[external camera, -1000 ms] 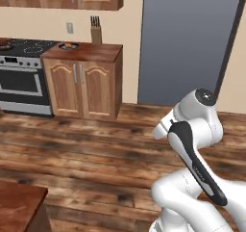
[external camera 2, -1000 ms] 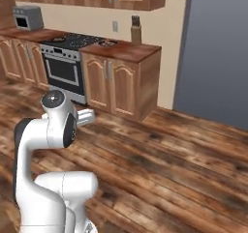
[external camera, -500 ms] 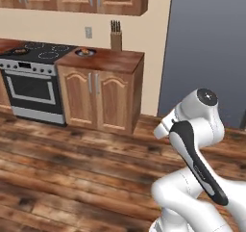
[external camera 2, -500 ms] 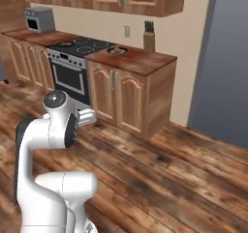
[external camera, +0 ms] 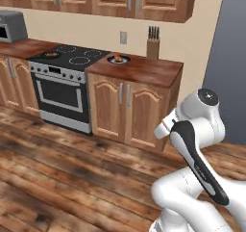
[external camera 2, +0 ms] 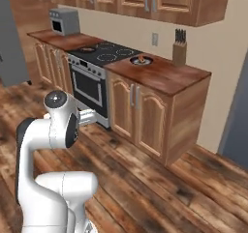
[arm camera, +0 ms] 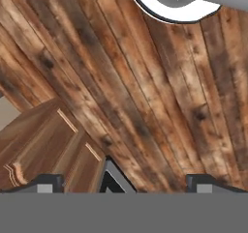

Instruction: Place the cold items (bell pepper and lemon) from the fridge in one tupperware on the dining counter. Place the warm items (kebab skewer and hot dog) in the stove area in another tupperware.

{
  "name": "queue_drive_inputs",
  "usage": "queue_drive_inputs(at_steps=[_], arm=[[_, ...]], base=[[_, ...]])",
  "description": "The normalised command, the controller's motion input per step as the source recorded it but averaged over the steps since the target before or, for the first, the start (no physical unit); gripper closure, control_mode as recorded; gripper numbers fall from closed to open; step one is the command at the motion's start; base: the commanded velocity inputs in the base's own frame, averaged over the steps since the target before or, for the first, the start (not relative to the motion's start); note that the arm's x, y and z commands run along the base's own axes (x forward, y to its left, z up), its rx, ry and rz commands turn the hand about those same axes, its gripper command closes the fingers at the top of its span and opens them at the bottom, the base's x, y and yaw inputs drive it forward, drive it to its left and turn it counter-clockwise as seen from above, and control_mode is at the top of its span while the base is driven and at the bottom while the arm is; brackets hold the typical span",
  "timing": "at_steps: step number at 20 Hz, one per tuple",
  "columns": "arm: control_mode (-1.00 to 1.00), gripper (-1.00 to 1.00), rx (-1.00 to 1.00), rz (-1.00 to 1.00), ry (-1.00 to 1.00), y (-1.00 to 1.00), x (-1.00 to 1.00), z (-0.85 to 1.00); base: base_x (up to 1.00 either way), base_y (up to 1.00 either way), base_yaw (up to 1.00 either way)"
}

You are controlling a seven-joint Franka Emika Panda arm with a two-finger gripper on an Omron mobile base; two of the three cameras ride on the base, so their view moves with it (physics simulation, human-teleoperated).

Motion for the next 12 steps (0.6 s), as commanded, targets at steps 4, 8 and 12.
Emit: queue_drive_inputs(at_steps=[4, 8, 12], arm=[[1.00, -1.00, 0.00, 0.00, 0.00, 0.00, 0.00, 0.00], [1.00, -1.00, 0.00, 0.00, 0.00, 0.00, 0.00, 0.00], [1.00, -1.00, 0.00, 0.00, 0.00, 0.00, 0.00, 0.00]], base=[[1.00, 0.28, 0.29], [1.00, 0.31, 0.07], [0.97, 0.51, -0.18]])
